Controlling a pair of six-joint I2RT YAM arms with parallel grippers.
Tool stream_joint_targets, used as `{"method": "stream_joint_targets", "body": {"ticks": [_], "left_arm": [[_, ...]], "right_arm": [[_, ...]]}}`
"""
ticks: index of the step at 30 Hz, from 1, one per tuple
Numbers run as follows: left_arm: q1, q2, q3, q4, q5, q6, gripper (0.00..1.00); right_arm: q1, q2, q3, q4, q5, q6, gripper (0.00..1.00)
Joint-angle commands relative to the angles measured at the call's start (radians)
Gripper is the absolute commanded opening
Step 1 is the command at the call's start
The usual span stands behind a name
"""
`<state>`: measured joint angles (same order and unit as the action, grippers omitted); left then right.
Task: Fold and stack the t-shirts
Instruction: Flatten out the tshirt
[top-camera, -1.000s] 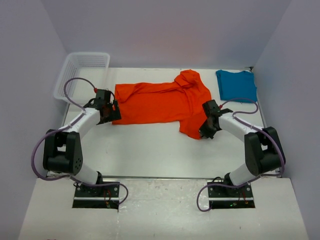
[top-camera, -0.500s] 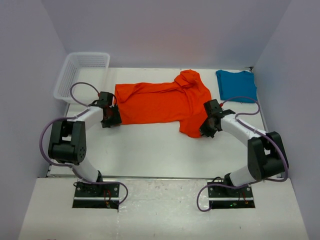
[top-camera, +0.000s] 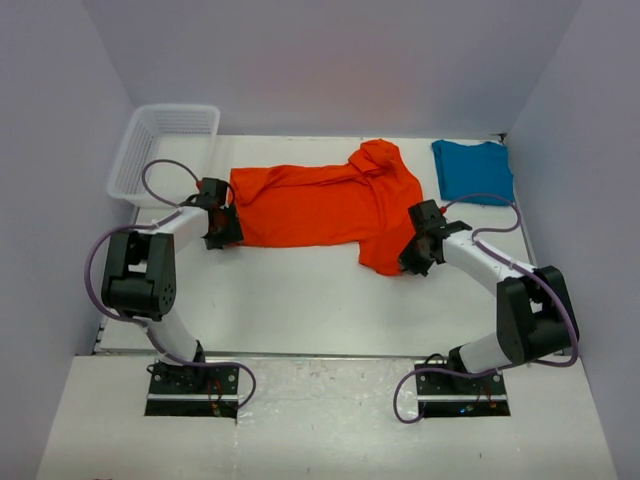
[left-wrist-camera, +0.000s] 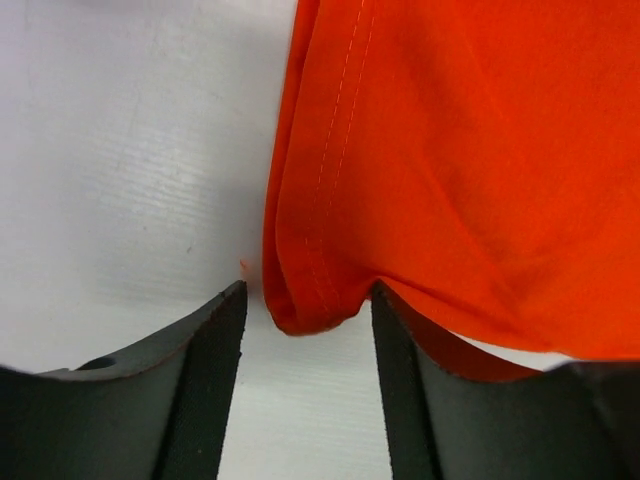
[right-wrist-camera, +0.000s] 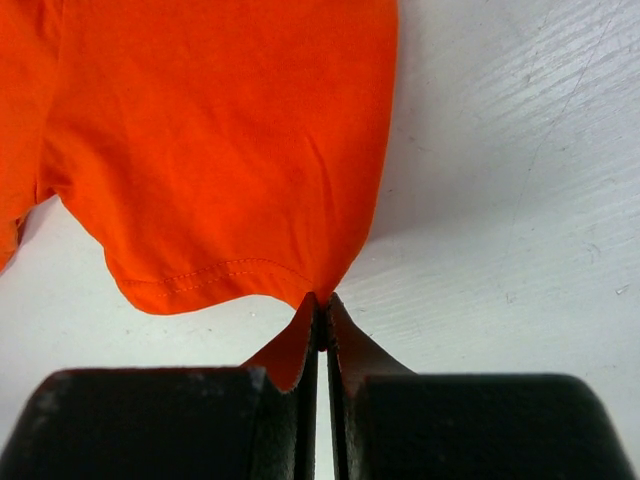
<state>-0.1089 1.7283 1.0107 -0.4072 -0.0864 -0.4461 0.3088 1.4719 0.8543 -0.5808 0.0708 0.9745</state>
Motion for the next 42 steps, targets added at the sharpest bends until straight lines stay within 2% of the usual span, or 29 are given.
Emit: {"method": "stream_joint_targets", "body": {"ticks": [1, 2, 5, 6, 7, 11, 19, 25, 28, 33, 42], "left_arm": [[0.015, 0.057, 0.045, 0.011, -0.007, -0.023, 0.53], [0.017, 0.066, 0.049, 0.013, 0.000, -0.025, 0.43], [0.017, 0.100, 0.065, 0.015, 0.013, -0.029, 0.29], [0.018, 0.105, 0.063, 0.016, 0.014, -0.031, 0.27], [0.018, 0.106, 0.057, 0.028, 0.019, -0.031, 0.20], [0.018, 0.091, 0.031, 0.034, 0.027, -0.032, 0.00], [0.018, -0.022, -0.046, 0.060, 0.057, -0.051, 0.00], [0.018, -0.128, -0.138, 0.091, 0.080, -0.069, 0.00], [0.018, -0.185, -0.173, 0.105, 0.137, -0.103, 0.00], [0.017, -0.289, -0.222, 0.120, 0.151, -0.141, 0.00], [0.017, -0.426, -0.274, 0.105, 0.174, -0.120, 0.00]], "right_arm": [[0.004, -0.032, -0.008, 0.015, -0.003, -0.007, 0.00], [0.006, -0.036, -0.009, 0.015, -0.003, -0.007, 0.00], [0.006, -0.039, -0.012, 0.015, -0.003, -0.007, 0.00], [0.006, -0.039, -0.012, 0.013, -0.005, -0.007, 0.00], [0.006, -0.041, -0.011, 0.013, -0.008, -0.007, 0.00], [0.006, -0.044, -0.011, 0.006, -0.002, -0.010, 0.00], [0.006, -0.058, 0.003, 0.006, 0.007, -0.022, 0.00], [0.007, -0.076, 0.023, -0.028, 0.063, -0.109, 0.00], [0.007, -0.126, -0.001, -0.021, 0.070, -0.148, 0.00], [0.006, -0.229, -0.040, -0.007, 0.096, -0.191, 0.00], [0.007, -0.294, 0.022, -0.089, 0.170, -0.200, 0.00]]}}
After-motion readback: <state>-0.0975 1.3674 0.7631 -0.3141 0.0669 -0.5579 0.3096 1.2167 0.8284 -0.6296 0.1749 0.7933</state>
